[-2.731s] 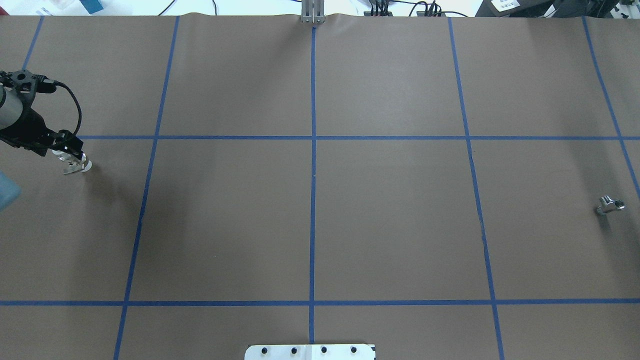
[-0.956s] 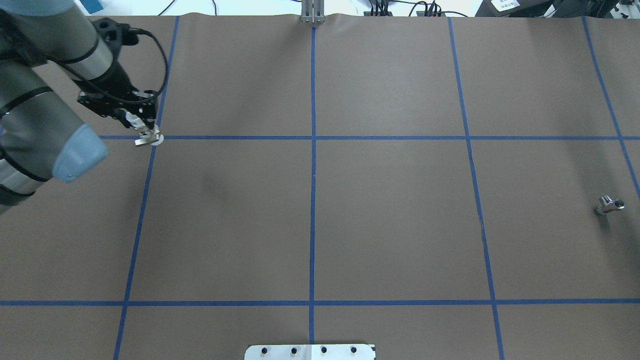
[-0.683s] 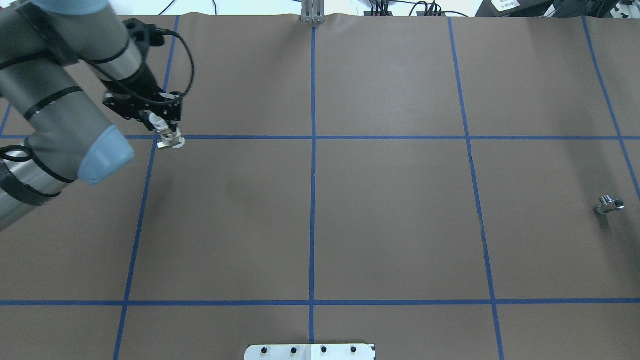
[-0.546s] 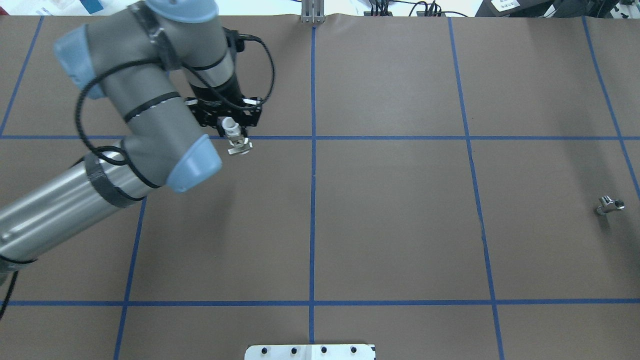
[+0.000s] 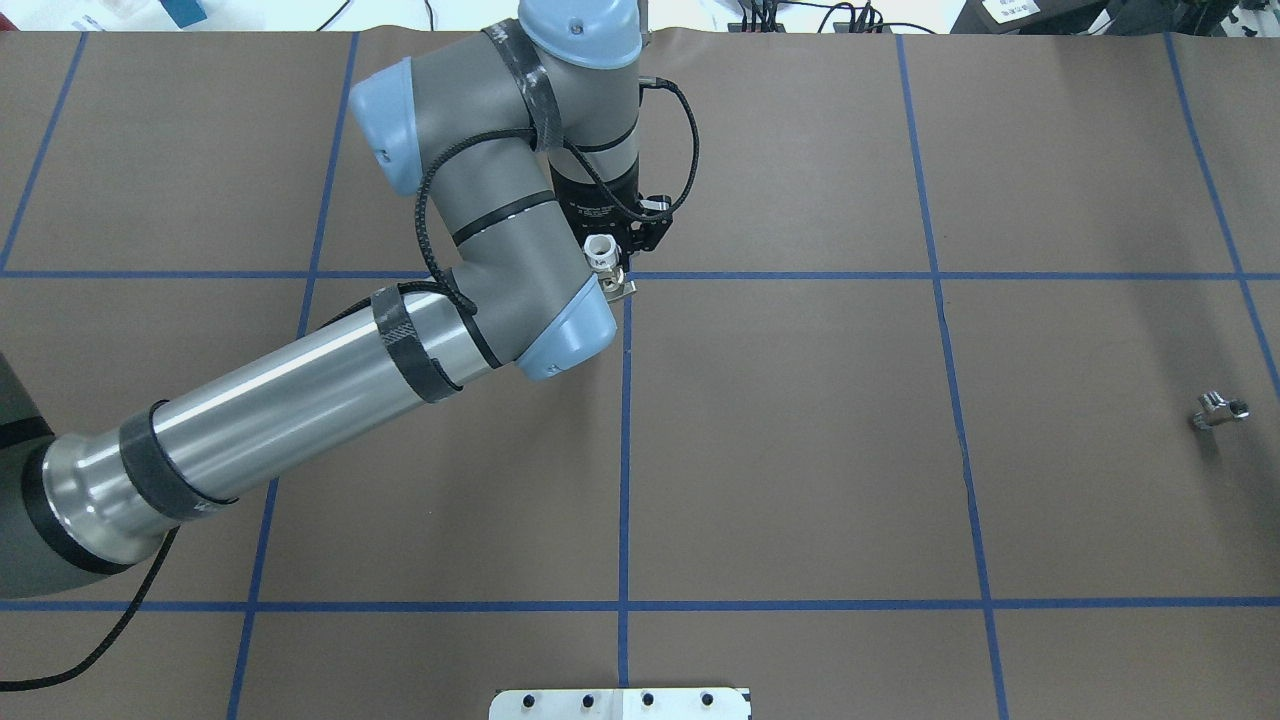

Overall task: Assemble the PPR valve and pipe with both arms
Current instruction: 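Lift the valve and carry it toward the table center, then hold the valve above the center grid crossing, adjusting position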

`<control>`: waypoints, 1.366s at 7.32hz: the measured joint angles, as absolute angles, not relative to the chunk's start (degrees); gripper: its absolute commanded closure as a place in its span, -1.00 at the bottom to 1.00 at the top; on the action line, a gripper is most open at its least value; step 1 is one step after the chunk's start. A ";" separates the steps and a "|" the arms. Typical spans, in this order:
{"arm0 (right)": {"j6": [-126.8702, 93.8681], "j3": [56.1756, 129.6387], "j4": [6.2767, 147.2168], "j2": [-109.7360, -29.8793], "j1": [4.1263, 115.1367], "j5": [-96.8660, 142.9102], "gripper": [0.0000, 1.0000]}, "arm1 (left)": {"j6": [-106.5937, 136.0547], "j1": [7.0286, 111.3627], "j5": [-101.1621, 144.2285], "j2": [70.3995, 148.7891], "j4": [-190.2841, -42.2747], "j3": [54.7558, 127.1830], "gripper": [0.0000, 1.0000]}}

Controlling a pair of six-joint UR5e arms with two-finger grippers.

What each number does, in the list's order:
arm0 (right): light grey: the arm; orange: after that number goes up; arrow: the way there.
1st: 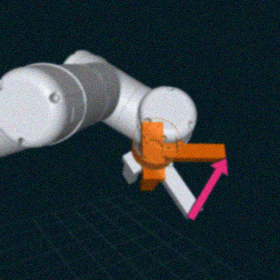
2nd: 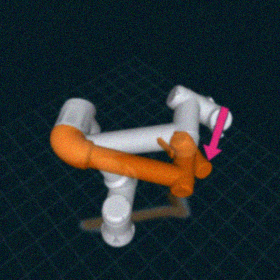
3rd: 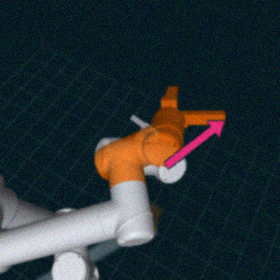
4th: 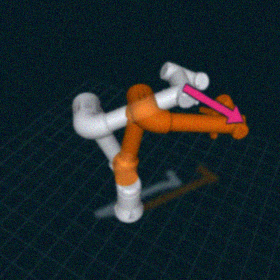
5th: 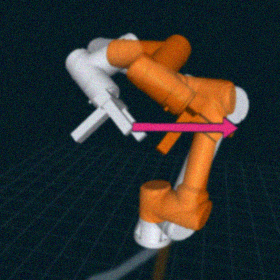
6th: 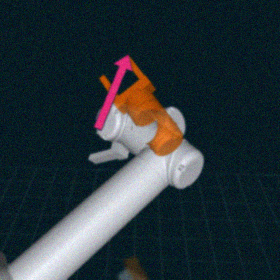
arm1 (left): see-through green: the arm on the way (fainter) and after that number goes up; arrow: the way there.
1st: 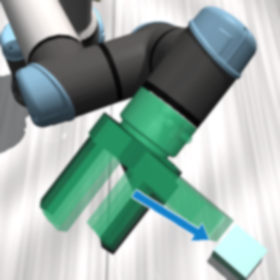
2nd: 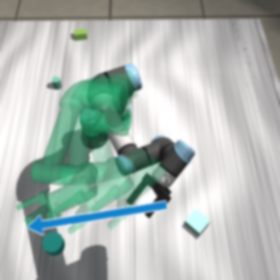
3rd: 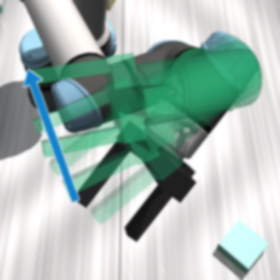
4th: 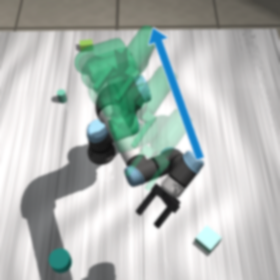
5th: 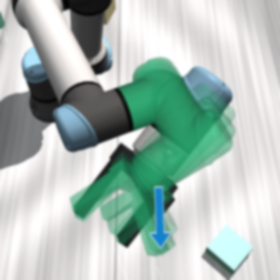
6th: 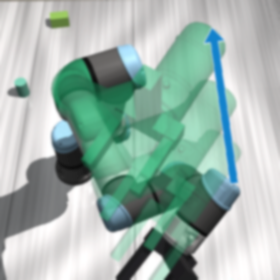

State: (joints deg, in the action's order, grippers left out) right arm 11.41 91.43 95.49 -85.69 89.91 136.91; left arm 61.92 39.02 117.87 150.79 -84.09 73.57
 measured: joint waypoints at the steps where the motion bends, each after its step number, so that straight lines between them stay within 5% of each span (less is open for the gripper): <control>1: 11.37 90.86 93.95 -85.91 89.91 136.91 -0.99 | 62.12 38.23 117.14 151.53 -86.27 70.98 1.00; 10: 11.17 89.74 92.49 -85.70 89.91 137.11 -0.99 | 61.63 35.95 116.37 151.55 -89.38 67.26 1.00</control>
State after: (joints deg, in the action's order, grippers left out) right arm 11.17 89.74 92.49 -85.70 89.91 137.11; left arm 61.63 35.95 116.37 151.55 -89.38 67.26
